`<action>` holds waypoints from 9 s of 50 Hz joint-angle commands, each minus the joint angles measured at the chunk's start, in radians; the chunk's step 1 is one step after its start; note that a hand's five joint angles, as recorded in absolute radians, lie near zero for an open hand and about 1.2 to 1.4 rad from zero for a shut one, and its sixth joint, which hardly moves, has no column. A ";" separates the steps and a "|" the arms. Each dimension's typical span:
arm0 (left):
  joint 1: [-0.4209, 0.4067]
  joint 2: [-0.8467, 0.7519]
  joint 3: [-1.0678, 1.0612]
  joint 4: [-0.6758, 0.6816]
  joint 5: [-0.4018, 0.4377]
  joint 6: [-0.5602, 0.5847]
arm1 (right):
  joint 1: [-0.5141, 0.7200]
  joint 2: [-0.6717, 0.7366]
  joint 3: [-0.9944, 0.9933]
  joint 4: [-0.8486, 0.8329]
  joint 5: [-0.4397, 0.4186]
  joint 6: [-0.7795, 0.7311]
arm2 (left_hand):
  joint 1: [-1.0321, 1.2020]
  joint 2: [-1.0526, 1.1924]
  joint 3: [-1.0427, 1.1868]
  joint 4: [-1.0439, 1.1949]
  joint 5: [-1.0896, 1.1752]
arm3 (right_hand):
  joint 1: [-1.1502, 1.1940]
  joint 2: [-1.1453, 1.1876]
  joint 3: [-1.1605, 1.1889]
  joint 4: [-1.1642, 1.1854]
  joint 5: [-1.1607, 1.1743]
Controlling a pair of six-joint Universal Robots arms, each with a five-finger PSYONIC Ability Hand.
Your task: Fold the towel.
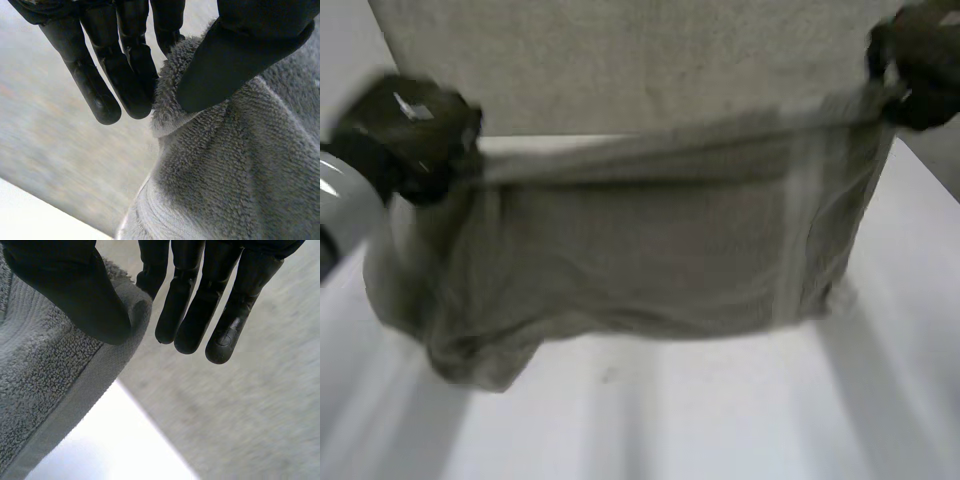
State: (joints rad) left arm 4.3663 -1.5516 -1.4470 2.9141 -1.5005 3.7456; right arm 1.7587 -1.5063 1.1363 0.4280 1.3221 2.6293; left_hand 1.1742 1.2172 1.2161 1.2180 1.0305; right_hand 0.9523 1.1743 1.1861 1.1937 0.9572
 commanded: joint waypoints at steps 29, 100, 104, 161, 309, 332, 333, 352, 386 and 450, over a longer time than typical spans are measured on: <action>-0.025 -0.300 0.171 0.930 -0.043 0.011 | 0.153 0.264 -0.113 -0.816 0.289 0.205 | 0.222 0.179 0.180 0.178 0.191 | 0.444 0.222 0.210 0.203 0.265; -0.248 0.091 -0.070 0.488 -0.273 0.022 | 0.396 0.729 -0.127 -0.350 -0.469 0.752 | 0.222 0.179 0.180 0.178 0.191 | -0.445 -0.666 -0.678 -0.686 -0.624; -0.234 0.067 -0.069 0.487 -0.273 0.023 | 0.400 0.707 -0.099 -0.354 -0.449 0.749 | 0.222 0.179 0.180 0.178 0.191 | -0.447 -0.669 -0.681 -0.689 -0.627; -0.180 0.076 -0.173 0.485 -0.270 0.019 | 0.466 0.736 -0.084 -0.264 -0.241 0.687 | 0.222 0.179 0.180 0.178 0.191 | -0.427 -0.649 -0.661 -0.668 -0.606; 0.231 -0.550 -0.191 0.534 0.496 -0.181 | 0.077 0.339 0.419 -0.506 0.117 0.192 | -0.204 -0.247 -0.246 -0.248 -0.235 | 0.444 0.222 0.210 0.203 0.265; 0.156 -0.579 0.169 0.574 0.352 -0.188 | 0.151 0.480 -0.055 -0.565 0.138 -0.014 | 0.222 0.179 0.180 0.178 0.191 | 0.444 0.222 0.210 0.203 0.265; 0.148 -0.579 0.219 0.615 0.308 -0.190 | 0.157 0.491 -0.126 -0.634 0.153 -0.014 | 0.222 0.179 0.180 0.178 0.191 | 0.444 0.222 0.210 0.203 0.265; 0.130 -0.351 0.163 1.050 0.060 -0.328 | 0.171 0.377 -0.127 -0.831 0.223 -0.018 | 0.222 0.179 0.180 0.178 0.191 | 0.444 0.222 0.210 0.203 0.265; 0.242 -0.397 -0.309 0.666 0.180 -0.104 | 0.022 0.515 0.349 -0.496 0.069 0.298 | 0.222 0.179 0.180 0.178 0.191 | 0.178 -0.044 -0.056 -0.064 -0.002; 0.222 -0.201 -0.207 0.022 0.215 0.215 | -0.087 0.243 0.265 -0.044 -0.037 -0.396 | 0.222 0.179 0.180 0.178 0.191 | 0.444 0.222 0.210 0.203 0.265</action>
State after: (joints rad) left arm 4.6292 -1.5554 -1.7703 2.7971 -1.2811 4.0107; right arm 1.5844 -1.4964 1.5676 0.5636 1.2423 2.0625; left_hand 1.1878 1.2179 1.2162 1.2178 1.0367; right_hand 0.9729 1.1750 1.1860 1.1933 0.9814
